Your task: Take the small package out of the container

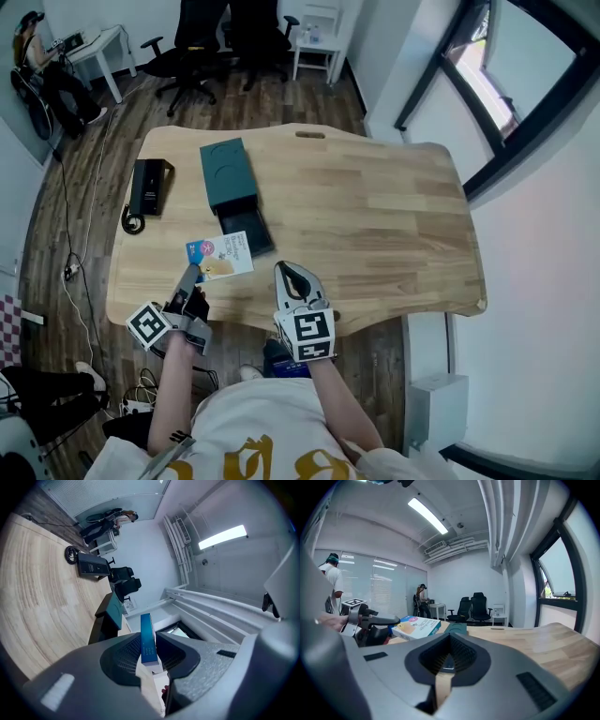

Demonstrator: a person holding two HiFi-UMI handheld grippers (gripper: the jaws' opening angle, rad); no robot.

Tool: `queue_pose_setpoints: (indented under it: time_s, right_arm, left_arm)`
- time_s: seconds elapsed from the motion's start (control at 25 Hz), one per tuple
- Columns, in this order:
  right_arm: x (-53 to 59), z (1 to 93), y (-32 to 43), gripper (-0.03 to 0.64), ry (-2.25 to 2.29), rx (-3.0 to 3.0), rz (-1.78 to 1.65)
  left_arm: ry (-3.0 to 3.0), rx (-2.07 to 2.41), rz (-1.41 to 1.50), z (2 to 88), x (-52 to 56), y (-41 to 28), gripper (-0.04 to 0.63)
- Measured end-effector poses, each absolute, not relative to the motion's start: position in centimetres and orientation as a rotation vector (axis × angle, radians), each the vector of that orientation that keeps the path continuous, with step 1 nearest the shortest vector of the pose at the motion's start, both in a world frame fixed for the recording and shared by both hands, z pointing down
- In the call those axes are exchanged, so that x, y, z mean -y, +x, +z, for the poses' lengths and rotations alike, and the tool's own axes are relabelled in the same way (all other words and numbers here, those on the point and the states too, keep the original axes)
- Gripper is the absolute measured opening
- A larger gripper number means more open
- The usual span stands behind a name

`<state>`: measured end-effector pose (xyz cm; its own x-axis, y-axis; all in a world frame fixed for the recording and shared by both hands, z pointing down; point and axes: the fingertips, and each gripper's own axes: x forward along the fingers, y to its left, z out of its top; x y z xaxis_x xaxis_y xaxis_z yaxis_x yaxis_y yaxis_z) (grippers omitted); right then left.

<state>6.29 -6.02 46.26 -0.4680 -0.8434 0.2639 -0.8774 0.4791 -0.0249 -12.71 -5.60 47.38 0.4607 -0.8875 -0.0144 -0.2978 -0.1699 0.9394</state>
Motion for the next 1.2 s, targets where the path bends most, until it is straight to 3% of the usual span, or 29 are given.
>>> queue_pose_setpoints:
  time_s: [1.2]
  right_arm:
    - [4.2, 44.7, 6.4, 0.002, 1.499, 2.554, 0.214]
  left_arm:
    - [1.689, 0.996, -0.855, 44.5, 3.4, -13.5, 0.101]
